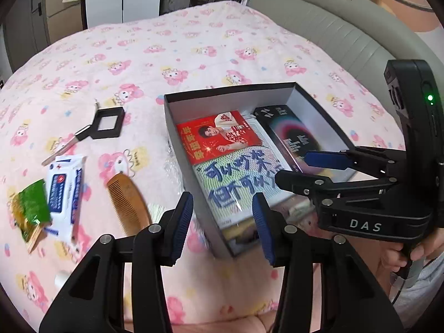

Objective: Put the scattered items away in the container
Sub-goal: 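Withdraw both tools from the box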

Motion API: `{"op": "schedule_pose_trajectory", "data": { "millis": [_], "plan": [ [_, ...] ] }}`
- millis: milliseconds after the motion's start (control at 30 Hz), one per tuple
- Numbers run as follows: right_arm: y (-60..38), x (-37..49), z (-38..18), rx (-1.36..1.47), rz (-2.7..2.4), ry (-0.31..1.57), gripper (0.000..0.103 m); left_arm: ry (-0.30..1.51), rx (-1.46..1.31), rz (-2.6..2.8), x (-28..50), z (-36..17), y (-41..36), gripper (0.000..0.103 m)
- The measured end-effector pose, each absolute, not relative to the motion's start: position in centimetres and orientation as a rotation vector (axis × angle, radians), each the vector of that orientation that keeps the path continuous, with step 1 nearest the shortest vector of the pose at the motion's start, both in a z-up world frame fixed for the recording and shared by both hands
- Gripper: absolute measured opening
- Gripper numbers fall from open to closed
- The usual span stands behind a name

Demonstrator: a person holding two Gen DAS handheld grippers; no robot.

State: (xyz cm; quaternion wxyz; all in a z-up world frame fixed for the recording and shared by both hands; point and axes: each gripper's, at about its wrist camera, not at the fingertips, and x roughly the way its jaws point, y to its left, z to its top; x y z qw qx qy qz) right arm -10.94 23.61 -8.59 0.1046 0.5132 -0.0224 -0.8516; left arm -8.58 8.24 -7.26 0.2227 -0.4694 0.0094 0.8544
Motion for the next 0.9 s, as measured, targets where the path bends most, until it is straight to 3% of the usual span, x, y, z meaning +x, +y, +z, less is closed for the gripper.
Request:
{"op": "schedule_pose_trajectory", "data": {
  "millis": [533,900],
  "plan": [
    [14.5,-5.9,-7.5,1.433,-2.365,-0.016,0.052,-0.081,-1.359,2.471,-2.2,-6.4,0.0,0.046],
    [9.6,-8.5,-9.7,1.464,-2.309,0.001,0.052,-0.304,-1.51,2.564,-4.5,-9.1,-5.2,0.044]
  ]
}}
